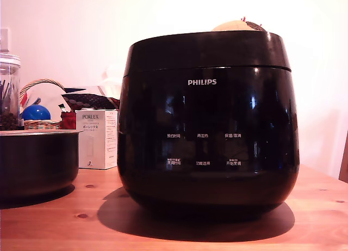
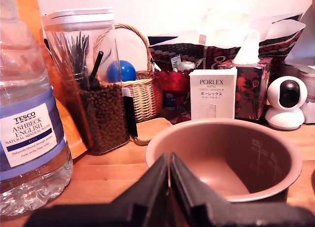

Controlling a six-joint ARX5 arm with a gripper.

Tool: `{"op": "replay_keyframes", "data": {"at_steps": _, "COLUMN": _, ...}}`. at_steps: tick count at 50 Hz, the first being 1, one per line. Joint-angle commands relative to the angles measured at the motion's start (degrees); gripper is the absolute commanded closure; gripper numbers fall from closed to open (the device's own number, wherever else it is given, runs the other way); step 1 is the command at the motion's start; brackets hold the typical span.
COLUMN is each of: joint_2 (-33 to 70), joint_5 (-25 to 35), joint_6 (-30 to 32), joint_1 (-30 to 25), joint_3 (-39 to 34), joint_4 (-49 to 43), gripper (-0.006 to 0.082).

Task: Open the rice cooker by pressing the large metal button on the top of its lid with medium force

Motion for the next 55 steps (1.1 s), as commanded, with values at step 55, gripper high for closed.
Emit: {"op": "replay_keyframes", "data": {"at_steps": 55, "joint_2": 5.7, "joint_5": 41.3, "joint_6": -24.9, "joint_1": 0.0, "joint_3": 18.3, "joint_4": -6.1, "gripper": 0.0788}}
